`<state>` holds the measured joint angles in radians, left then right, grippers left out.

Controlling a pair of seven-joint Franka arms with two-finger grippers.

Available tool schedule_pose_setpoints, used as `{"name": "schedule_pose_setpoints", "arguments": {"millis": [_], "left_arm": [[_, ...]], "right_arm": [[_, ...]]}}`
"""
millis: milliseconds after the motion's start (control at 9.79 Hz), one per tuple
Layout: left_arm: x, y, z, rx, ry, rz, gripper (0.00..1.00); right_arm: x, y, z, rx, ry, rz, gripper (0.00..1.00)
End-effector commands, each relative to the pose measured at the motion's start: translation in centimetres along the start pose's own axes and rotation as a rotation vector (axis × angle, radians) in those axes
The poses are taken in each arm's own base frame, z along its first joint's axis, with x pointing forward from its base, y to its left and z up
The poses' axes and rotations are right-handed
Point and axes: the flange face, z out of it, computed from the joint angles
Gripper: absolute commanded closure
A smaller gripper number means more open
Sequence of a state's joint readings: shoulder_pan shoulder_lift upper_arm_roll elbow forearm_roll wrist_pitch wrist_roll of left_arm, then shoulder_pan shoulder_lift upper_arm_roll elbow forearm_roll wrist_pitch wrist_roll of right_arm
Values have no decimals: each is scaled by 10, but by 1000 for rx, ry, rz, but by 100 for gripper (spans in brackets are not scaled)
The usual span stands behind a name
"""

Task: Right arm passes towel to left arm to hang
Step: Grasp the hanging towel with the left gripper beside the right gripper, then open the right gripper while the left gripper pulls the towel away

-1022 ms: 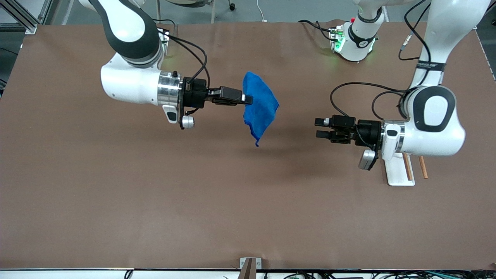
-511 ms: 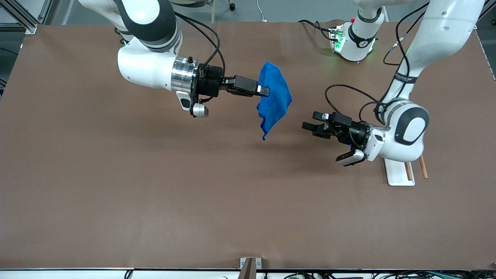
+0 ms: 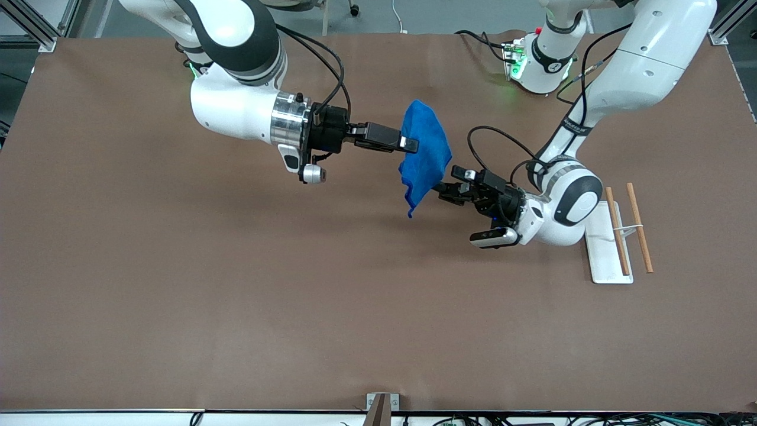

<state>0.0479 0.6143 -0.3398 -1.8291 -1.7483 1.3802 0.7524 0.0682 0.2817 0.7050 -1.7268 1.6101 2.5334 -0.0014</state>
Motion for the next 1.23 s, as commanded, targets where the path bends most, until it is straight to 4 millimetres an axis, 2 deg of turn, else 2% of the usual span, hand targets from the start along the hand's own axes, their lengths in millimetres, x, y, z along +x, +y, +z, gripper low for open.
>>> {"name": "schedule_pose_setpoints", "arguments": {"millis": [0, 102, 204, 613, 818, 1124], "left_arm": [[1, -14, -4, -18, 13, -15, 4], [1, -14, -4, -19, 13, -13, 9], [4, -9, -4, -18, 11, -2, 20], [10, 1, -4, -17, 9, 22, 74], [14, 10, -16, -7, 22, 28, 86], [25, 66, -45, 54, 44, -35, 91]], "right_arm": [[0, -7, 4, 27, 15, 3, 100], [1, -6, 4, 26, 19, 6, 100], [2, -6, 4, 26, 21, 7, 100], [4, -5, 5, 28, 19, 11, 100], [3, -6, 5, 29, 17, 10, 100], [5, -10, 3, 37, 20, 16, 100]]}}
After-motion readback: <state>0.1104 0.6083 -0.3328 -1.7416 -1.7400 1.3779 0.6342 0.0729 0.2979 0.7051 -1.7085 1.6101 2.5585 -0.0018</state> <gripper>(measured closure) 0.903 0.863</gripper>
